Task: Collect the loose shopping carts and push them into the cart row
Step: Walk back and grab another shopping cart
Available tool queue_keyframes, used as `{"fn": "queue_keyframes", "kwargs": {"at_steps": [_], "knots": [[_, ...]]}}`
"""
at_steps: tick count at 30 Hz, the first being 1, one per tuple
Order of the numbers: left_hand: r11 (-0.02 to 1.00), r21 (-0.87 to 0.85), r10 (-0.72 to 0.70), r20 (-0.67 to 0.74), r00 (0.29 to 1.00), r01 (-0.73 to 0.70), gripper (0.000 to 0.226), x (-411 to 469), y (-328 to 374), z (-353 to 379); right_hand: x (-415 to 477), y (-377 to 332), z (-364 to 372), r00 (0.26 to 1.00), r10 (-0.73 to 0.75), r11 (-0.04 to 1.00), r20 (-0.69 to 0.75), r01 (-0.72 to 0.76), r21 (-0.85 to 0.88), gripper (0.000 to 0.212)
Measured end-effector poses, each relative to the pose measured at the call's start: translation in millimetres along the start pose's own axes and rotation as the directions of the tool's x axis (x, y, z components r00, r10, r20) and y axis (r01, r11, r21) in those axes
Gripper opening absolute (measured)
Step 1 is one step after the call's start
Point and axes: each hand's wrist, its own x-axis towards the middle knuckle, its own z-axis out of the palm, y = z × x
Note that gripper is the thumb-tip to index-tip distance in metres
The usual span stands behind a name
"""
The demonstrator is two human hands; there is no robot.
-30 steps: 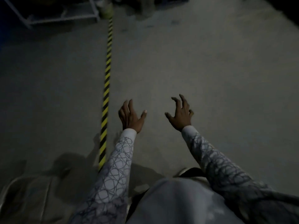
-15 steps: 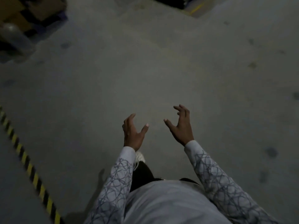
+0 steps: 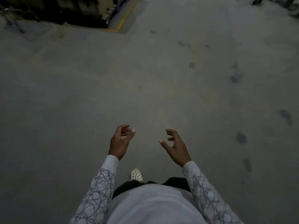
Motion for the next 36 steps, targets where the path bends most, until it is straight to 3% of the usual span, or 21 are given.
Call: {"fn": "queue_keyframes", "kwargs": {"at_steps": [5, 10, 15, 19, 22, 27, 31, 36], "knots": [[0.999, -0.027, 0.046, 0.136, 0.990, -0.043, 0.037, 120, 63, 14, 77, -5, -1, 0.990, 0.140, 0.987, -0.032, -0.136, 0.089, 0.046], [0.981, -0.083, 0.187, 0.188, 0.964, -0.174, 0.050, 247, 134, 60, 188, 16, -16, 0.954, 0.281, 0.939, -0.102, -0.251, 0.236, 0.032], [0.916, -0.119, 0.400, 0.194, 0.896, -0.383, 0.043, 376, 230, 117, 346, 40, -51, 0.926, 0.371, 0.893, -0.070, -0.335, 0.301, 0.018], [0.858, -0.119, 0.514, 0.201, 0.834, -0.500, 0.036, 475, 300, 165, 502, 24, -108, 0.929, 0.362, 0.910, -0.078, -0.334, 0.246, 0.015], [0.882, -0.072, 0.470, 0.217, 0.855, -0.467, 0.038, 542, 331, 194, 609, -28, -156, 0.948, 0.271, 0.946, -0.167, -0.230, 0.227, 0.017], [0.953, -0.080, 0.300, 0.163, 0.940, -0.291, 0.038, 664, 328, 229, 765, -125, -216, 0.981, 0.053, 0.973, -0.185, -0.010, 0.229, 0.025], [0.987, -0.059, 0.157, 0.158, 0.975, -0.149, 0.030, 791, 302, 267, 883, -176, -252, 0.957, -0.128, 0.960, -0.261, 0.185, 0.209, 0.032], [0.998, -0.019, 0.058, 0.188, 0.981, -0.056, 0.017, 972, 309, 314, 1031, -240, -290, 0.919, -0.228, 0.953, -0.322, 0.278, 0.118, 0.031]]}}
